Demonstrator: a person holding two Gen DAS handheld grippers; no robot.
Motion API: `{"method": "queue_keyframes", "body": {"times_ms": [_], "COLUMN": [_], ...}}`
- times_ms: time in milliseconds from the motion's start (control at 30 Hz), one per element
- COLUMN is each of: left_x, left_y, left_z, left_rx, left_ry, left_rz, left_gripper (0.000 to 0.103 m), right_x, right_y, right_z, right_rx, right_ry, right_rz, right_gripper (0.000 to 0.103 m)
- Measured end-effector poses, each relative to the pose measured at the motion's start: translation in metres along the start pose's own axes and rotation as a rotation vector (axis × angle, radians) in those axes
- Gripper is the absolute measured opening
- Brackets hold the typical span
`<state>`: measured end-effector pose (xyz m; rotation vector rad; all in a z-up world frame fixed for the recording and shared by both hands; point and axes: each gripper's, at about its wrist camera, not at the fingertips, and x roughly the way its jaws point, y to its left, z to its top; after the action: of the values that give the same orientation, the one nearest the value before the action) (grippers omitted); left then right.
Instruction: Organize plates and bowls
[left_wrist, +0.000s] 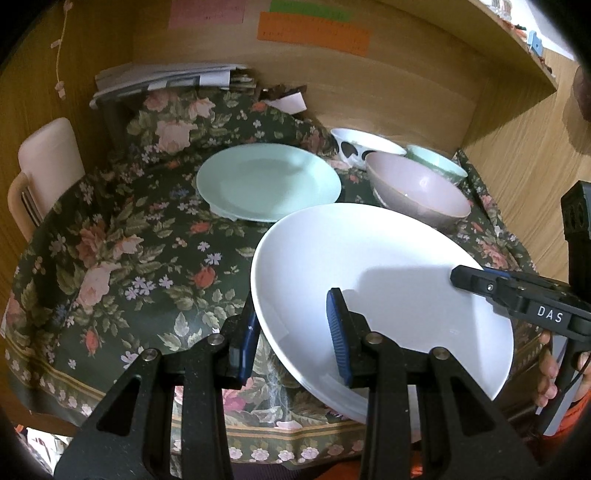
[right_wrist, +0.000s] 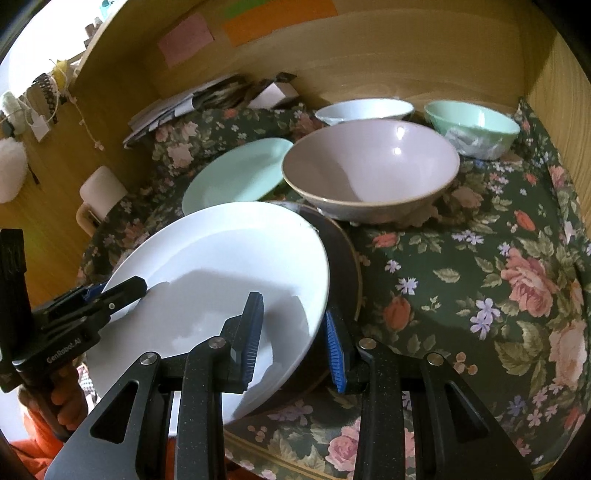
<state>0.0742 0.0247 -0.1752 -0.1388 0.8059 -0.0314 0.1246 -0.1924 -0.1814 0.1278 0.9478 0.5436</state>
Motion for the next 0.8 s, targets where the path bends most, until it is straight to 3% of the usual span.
{"method": "queue_keyframes", "body": {"times_ms": [800], "left_x": [0.031], "left_y": [0.008], "left_z": [0.0], "left_rx": [-0.019], "left_ry": [0.055], "left_rz": [-0.031], "left_gripper": [0.036], "right_x": [0.014], "right_y": [-0.006], "right_z": [0.011], "right_rx": [-0.019], "right_ry": [0.032], "right_rz": [-0.023], "right_gripper": [0.031]}}
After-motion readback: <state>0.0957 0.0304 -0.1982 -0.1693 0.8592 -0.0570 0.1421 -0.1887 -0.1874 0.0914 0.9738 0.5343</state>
